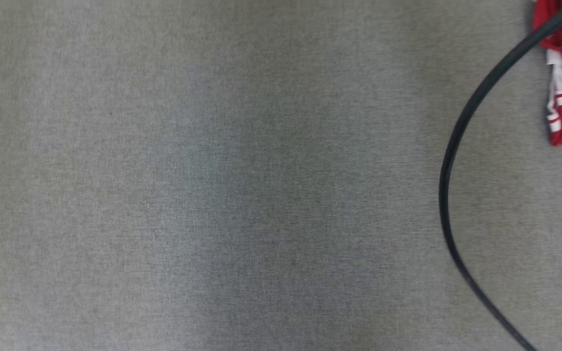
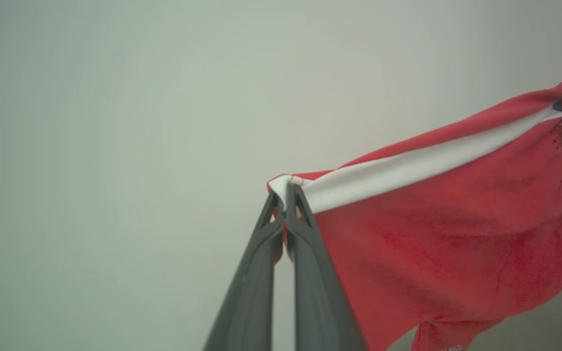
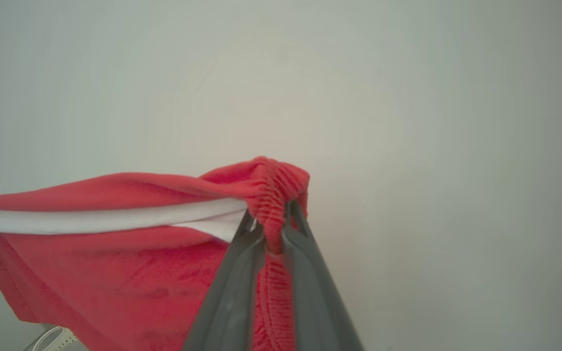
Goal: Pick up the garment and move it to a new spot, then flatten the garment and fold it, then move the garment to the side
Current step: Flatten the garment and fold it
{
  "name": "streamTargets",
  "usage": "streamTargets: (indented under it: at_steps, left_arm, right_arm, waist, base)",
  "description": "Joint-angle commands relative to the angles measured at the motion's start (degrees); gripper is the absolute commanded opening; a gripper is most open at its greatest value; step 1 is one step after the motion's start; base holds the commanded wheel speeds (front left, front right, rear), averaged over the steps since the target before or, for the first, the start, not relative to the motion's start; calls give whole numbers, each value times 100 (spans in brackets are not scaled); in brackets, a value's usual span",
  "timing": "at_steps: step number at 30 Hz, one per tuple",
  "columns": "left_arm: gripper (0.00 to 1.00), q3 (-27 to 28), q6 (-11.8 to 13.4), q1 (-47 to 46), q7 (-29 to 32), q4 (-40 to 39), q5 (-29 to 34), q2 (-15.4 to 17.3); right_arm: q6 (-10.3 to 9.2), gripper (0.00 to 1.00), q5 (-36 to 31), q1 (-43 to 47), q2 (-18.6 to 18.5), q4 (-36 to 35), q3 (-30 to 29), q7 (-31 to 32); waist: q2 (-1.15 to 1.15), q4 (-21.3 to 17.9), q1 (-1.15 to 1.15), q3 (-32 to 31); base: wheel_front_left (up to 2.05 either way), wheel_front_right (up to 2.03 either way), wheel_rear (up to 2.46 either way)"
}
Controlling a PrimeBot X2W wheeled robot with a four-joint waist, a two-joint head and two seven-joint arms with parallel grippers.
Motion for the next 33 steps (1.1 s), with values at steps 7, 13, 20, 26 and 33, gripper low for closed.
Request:
streamTargets:
  at_steps: [7,13,20,26,33]
  left_arm:
    - [0,239,5,-195,-77,19,298,-216]
    - [0,448,5,238,-79,-401,582,-97]
    - [0,979,5,1326,-80,-1062,739,103]
    - [0,1514,5,2661,-80,-1673,747,49]
    - [0,2084,5,4341,-80,-2369,875,-202]
  right_arm:
    - [-5,0,-210,-285,142,208,361,-529]
    - [-5,0,-38,-72,65,64,885,-684]
    - [-5,0,552,645,-124,-463,1430,-786]
    - [-5,0,1128,1641,-572,-1166,1847,-978]
    - [-5,0,1570,3031,-1043,-2033,2042,-1246]
  waist:
    - [-1,201,-2,452]
    - [-1,181,-2,623]
    - [-1,43,-2,426]
    - [-1,-26,-2,-15]
    - [-1,-100,-2,-592]
  base:
    - [0,0,0]
    - [0,0,0]
    - [0,0,0]
    - [0,0,0]
    - [0,0,0]
